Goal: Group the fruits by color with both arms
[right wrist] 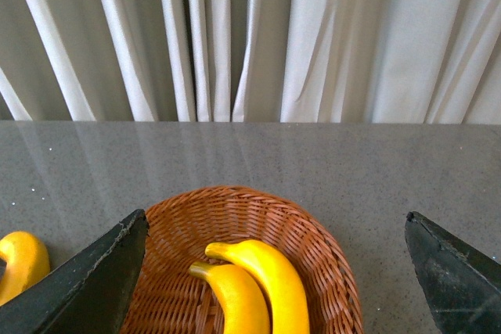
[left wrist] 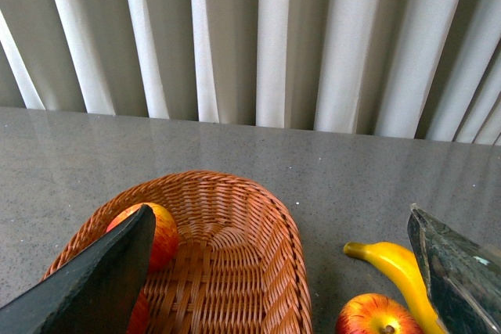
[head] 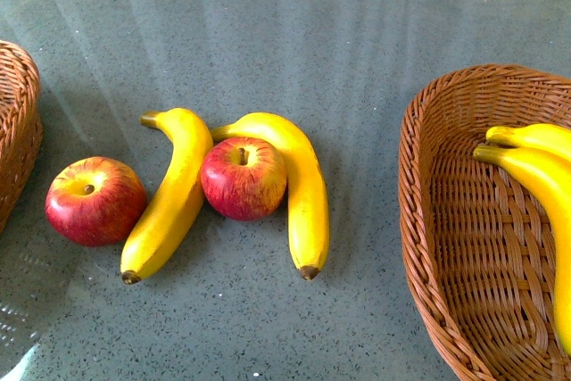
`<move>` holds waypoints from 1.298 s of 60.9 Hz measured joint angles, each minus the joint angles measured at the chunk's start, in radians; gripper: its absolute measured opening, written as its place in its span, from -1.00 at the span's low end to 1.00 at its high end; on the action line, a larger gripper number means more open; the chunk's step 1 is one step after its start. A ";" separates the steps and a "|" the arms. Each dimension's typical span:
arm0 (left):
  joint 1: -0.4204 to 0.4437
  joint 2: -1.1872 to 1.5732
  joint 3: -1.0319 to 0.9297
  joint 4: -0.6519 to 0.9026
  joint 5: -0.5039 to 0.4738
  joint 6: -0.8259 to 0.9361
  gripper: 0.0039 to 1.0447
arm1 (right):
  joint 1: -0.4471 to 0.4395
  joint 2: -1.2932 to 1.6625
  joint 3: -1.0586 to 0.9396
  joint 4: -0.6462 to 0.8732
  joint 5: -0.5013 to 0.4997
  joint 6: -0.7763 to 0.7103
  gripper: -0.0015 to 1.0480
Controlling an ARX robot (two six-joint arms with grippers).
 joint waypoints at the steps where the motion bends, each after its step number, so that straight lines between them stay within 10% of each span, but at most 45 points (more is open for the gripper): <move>1: 0.000 0.000 0.000 0.000 0.000 0.000 0.83 | 0.000 0.000 0.000 0.000 0.000 0.000 0.82; 56: 0.000 0.000 0.000 0.000 0.000 0.000 0.83 | 0.000 0.000 0.000 0.000 0.000 0.000 0.82; 64: -0.252 0.382 0.253 -0.473 -0.464 -0.360 0.83 | 0.000 -0.001 0.000 0.000 0.001 0.000 0.82; 79: -0.501 0.864 0.505 -0.422 -0.615 -0.712 0.83 | 0.000 -0.001 0.000 0.000 0.002 0.000 0.82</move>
